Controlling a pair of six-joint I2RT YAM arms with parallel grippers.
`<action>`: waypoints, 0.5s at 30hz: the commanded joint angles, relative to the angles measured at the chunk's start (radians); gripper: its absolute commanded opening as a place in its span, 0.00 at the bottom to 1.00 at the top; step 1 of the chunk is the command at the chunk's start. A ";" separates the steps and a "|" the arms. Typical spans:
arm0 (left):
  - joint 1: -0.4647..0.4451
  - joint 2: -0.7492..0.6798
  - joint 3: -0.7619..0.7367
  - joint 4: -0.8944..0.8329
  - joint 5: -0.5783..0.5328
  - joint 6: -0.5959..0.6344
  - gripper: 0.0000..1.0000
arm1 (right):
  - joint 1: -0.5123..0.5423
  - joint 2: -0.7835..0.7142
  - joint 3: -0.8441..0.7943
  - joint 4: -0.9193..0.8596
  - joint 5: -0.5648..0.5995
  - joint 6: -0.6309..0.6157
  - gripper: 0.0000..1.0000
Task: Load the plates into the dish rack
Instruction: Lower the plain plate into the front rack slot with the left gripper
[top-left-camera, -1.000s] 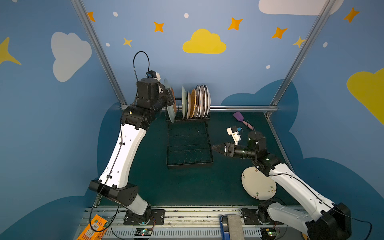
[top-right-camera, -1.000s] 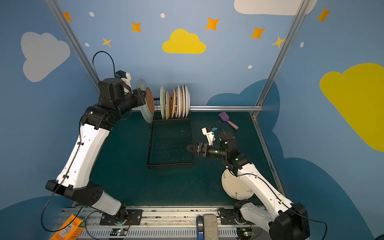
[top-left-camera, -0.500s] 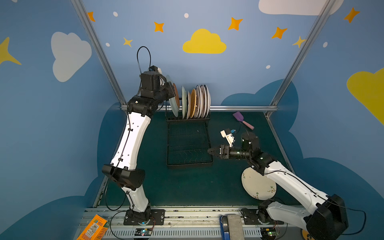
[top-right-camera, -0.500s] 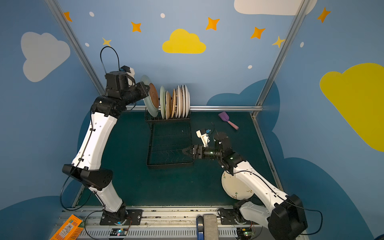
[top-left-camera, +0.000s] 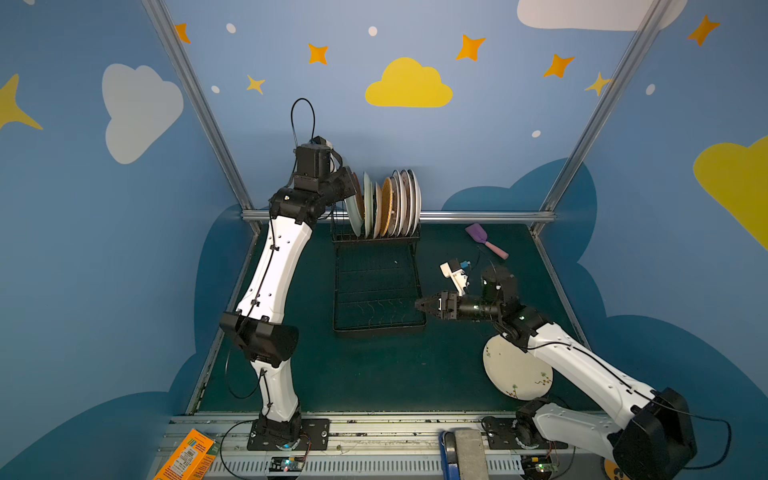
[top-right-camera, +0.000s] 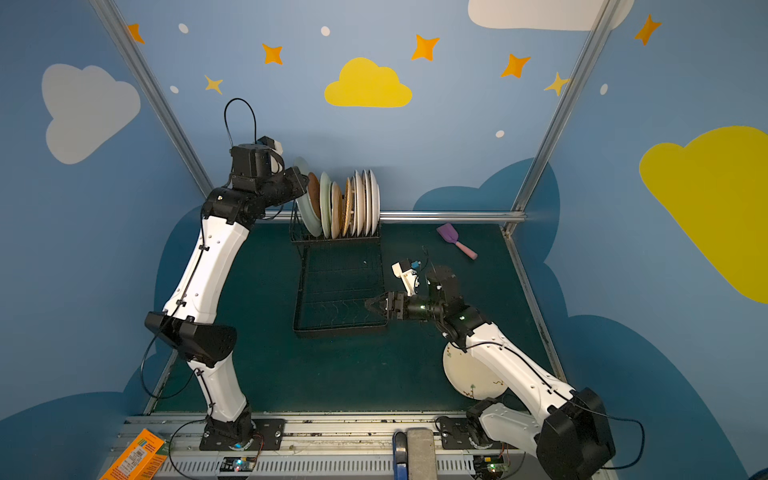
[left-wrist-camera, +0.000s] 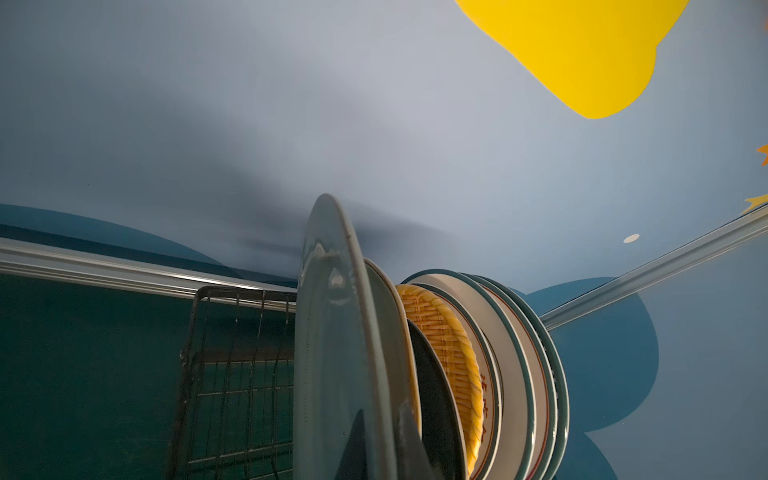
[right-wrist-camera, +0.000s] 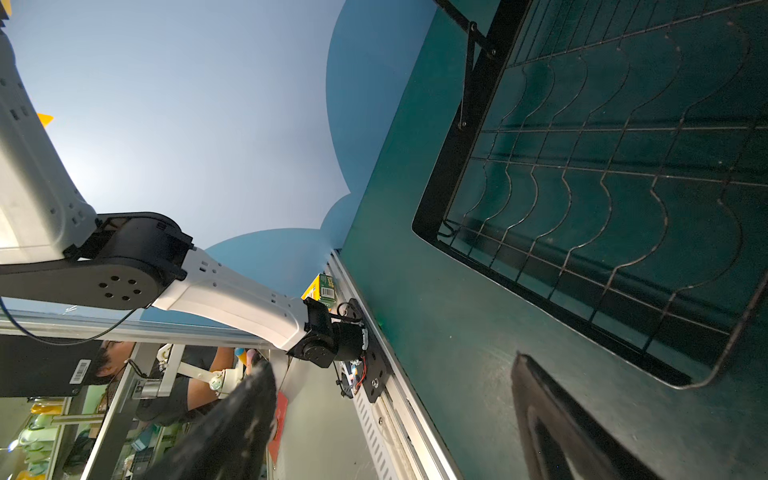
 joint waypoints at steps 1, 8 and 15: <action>-0.010 -0.013 0.073 0.080 -0.008 0.030 0.04 | 0.005 -0.023 -0.007 0.012 0.006 -0.008 0.87; -0.032 0.028 0.121 0.039 -0.059 0.068 0.04 | 0.005 -0.027 -0.009 0.006 0.007 -0.011 0.87; -0.046 0.068 0.162 0.004 -0.098 0.095 0.04 | 0.005 -0.032 -0.009 -0.010 0.014 -0.021 0.87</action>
